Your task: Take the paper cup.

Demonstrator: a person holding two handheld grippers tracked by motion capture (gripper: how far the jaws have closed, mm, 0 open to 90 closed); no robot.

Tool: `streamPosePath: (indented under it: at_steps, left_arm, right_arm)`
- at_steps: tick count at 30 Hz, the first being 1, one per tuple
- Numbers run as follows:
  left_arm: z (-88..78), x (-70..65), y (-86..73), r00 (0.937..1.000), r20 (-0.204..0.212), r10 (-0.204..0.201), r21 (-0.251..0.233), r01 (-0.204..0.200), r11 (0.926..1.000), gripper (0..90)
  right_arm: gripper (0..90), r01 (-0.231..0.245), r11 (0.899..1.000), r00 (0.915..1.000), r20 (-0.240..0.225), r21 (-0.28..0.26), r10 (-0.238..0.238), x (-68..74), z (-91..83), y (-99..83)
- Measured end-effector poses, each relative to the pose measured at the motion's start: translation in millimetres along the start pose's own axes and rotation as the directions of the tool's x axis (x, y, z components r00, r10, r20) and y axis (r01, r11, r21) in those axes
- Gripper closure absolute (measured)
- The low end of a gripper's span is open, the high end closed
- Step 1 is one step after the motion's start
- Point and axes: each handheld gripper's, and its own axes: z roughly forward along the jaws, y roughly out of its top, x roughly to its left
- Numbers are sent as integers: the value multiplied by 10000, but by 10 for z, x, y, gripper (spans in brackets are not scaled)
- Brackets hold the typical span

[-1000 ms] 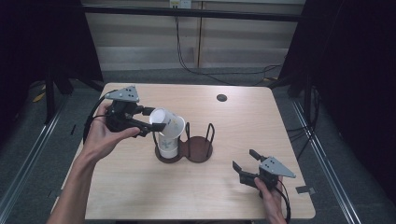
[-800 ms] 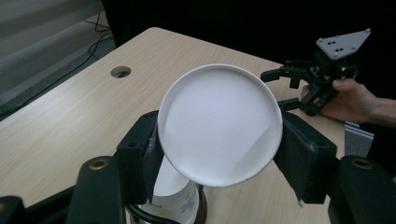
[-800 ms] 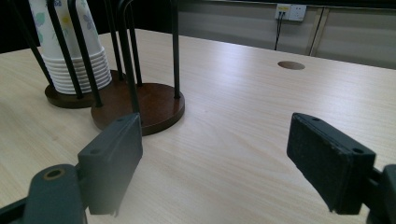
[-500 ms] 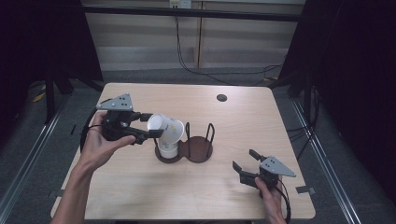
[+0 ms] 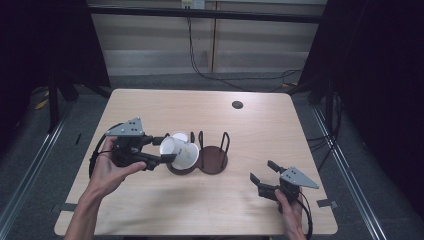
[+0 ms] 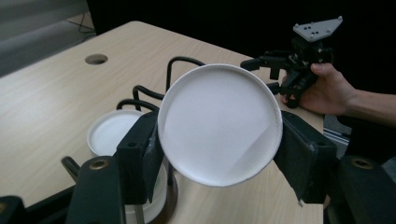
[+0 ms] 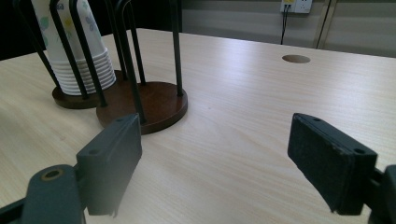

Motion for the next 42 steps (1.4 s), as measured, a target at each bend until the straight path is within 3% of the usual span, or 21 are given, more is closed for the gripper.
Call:
streamPosePath:
  at_steps: [7,13,14,16,18,20,27,29,34,37,42]
  left_arm:
    - [54,-53,-175,9995,291,-106,-109,109,9999,367]
    - [130,-99,-230,9989,462,-21,-36,23,10000,367]
    - [152,-108,-248,9985,541,-9,-84,13,10000,367]
    - [178,-121,-274,9980,636,-13,-87,19,10000,367]
    - [197,-165,-293,9987,514,66,-104,-61,9999,367]
    - [222,-209,-300,9973,719,143,-168,-131,9998,367]
    - [266,-226,-332,9960,876,163,-76,-157,9998,367]
    - [252,-241,-326,9969,728,311,-122,-303,9995,367]
    - [224,-264,-350,9949,980,250,-182,-234,9996,367]
    - [223,-272,-359,9954,913,291,-97,-284,9995,367]
    - [242,-251,-383,9933,1157,-3,-105,15,9999,367]
  right_arm:
    - [171,32,9999,9999,-133,110,-30,-7,-18,-2]
    - [171,57,10000,9977,-677,-13,-57,35,-39,40]
    - [171,120,9999,9942,-1065,-92,-129,76,-44,76]
    - [170,168,9998,9911,-1316,-93,-179,115,-42,99]
    - [177,225,9997,9853,-1695,-79,-236,158,-34,122]
    - [177,355,9994,9794,-1990,49,-338,209,-18,150]
    - [175,724,9971,9590,-2762,225,-634,397,22,284]
    - [168,781,9968,9517,-2993,180,-691,453,46,362]
    - [158,1060,9944,9265,-3626,-45,-1003,628,114,558]
    - [154,1177,9930,9189,-3776,-131,-1139,703,143,613]
    - [151,1441,9896,8952,-4267,40,-1286,793,223,661]
